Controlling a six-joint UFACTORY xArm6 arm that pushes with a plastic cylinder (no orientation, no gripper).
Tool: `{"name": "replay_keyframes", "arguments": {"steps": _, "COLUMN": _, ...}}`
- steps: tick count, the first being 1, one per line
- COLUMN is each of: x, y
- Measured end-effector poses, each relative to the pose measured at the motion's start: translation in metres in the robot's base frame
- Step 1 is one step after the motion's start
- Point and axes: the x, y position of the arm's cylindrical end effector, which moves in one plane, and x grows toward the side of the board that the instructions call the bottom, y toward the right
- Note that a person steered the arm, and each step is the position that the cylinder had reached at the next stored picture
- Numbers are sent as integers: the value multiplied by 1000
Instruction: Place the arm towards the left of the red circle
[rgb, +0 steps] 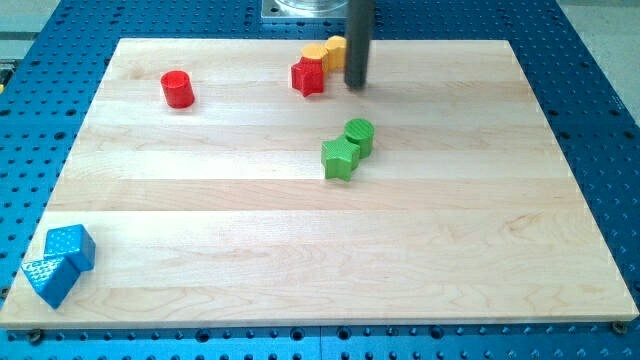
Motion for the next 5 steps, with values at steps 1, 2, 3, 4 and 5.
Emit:
{"name": "replay_keyframes", "arguments": {"steps": 1, "x": 28, "y": -52}}
{"name": "replay_keyframes", "arguments": {"steps": 2, "x": 33, "y": -192}}
{"name": "replay_keyframes", "arguments": {"steps": 3, "x": 32, "y": -311}}
{"name": "replay_keyframes", "arguments": {"steps": 4, "x": 4, "y": -317}}
{"name": "replay_keyframes", "arguments": {"steps": 5, "x": -2, "y": -376}}
